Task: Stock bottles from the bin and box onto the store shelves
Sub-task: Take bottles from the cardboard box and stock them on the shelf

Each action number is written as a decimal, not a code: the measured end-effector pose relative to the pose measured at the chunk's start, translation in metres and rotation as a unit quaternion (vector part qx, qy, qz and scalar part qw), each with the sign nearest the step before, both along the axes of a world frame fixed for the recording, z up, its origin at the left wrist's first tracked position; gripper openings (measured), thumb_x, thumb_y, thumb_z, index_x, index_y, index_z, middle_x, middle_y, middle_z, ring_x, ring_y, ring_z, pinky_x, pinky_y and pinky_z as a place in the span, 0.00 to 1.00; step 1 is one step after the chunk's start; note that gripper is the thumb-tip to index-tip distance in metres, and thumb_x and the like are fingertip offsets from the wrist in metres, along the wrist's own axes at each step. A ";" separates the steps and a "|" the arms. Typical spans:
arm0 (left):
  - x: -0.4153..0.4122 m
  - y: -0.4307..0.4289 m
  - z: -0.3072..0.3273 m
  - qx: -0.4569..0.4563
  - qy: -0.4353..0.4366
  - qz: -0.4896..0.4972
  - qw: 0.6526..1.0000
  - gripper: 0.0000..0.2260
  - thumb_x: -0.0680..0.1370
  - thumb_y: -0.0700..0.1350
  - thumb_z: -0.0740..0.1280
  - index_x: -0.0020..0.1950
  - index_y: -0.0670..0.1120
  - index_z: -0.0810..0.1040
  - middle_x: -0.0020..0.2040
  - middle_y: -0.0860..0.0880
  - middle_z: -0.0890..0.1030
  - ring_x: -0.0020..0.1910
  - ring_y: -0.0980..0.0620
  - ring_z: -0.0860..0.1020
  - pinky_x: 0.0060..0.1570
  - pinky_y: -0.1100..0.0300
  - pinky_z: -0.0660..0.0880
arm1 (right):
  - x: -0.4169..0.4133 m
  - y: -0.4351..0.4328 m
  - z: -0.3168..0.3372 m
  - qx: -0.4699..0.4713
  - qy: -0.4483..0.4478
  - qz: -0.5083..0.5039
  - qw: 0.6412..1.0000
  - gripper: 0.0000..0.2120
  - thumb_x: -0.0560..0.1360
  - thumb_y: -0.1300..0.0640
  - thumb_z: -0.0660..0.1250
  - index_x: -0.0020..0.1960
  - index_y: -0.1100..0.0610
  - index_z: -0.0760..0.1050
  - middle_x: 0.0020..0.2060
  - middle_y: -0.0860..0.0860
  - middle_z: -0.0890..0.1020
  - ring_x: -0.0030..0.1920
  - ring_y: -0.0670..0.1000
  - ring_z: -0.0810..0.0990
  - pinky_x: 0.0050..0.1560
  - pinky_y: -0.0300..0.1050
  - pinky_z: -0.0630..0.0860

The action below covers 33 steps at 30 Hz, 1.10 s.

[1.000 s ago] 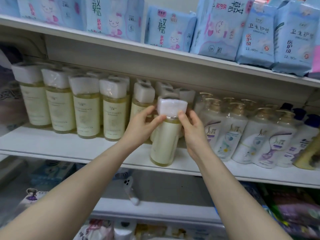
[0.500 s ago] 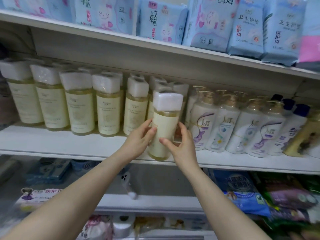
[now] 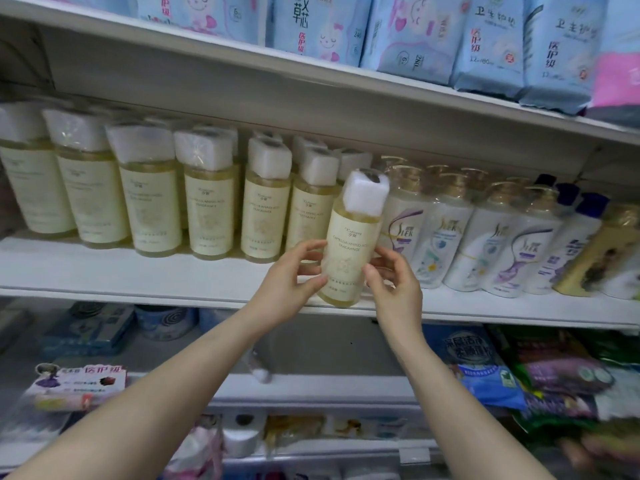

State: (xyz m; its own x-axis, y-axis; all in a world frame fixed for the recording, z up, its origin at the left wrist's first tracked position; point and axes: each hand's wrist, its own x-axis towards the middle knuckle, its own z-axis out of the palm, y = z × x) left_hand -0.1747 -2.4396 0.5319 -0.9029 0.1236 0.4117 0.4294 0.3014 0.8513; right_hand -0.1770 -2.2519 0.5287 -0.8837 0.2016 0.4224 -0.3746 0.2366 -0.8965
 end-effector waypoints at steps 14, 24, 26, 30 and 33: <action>-0.011 -0.002 -0.014 -0.045 0.027 -0.022 0.998 0.26 0.79 0.39 0.68 0.75 0.51 0.67 0.71 0.55 0.71 0.64 0.59 0.76 0.60 0.68 0.74 | -0.009 -0.031 -0.013 0.161 0.095 -0.111 0.976 0.37 0.72 0.61 0.75 0.73 0.43 0.61 0.66 0.48 0.69 0.61 0.48 0.77 0.55 0.54 0.81; -0.043 0.012 -0.013 -0.106 0.019 -0.015 0.994 0.29 0.79 0.42 0.67 0.78 0.50 0.61 0.71 0.50 0.66 0.64 0.55 0.73 0.63 0.67 0.71 | -0.043 -0.042 -0.011 0.237 0.052 -0.169 0.955 0.33 0.77 0.62 0.68 0.78 0.54 0.59 0.69 0.56 0.68 0.70 0.55 0.68 0.67 0.52 0.70; -0.048 0.014 -0.013 -0.116 0.017 -0.007 0.993 0.29 0.79 0.43 0.67 0.78 0.50 0.60 0.70 0.49 0.67 0.61 0.53 0.74 0.63 0.66 0.71 | -0.045 -0.043 -0.012 0.256 0.041 -0.172 0.950 0.33 0.78 0.62 0.67 0.79 0.56 0.57 0.70 0.57 0.67 0.69 0.57 0.68 0.66 0.51 0.68; -0.055 0.017 -0.013 -0.125 0.018 0.011 0.992 0.29 0.79 0.44 0.67 0.78 0.50 0.60 0.69 0.48 0.66 0.58 0.53 0.77 0.63 0.64 0.71 | -0.047 -0.045 -0.015 0.287 0.010 -0.151 0.946 0.31 0.80 0.63 0.63 0.80 0.58 0.55 0.75 0.58 0.62 0.72 0.58 0.66 0.68 0.47 0.65; -0.058 0.020 -0.013 -0.128 0.022 0.028 0.991 0.28 0.79 0.45 0.68 0.78 0.49 0.62 0.68 0.47 0.67 0.51 0.53 0.79 0.60 0.66 0.70 | -0.049 -0.045 -0.013 0.310 -0.007 -0.142 0.940 0.30 0.81 0.63 0.61 0.80 0.59 0.54 0.77 0.57 0.59 0.73 0.58 0.65 0.69 0.46 0.64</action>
State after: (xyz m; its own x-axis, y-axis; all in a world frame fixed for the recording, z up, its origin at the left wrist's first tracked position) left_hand -0.2331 -2.4192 0.5187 -0.8936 0.1790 0.4117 0.4401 0.5303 0.7246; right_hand -0.2263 -2.2968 0.5153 -0.8383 0.1490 0.5244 -0.2061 0.8038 -0.5580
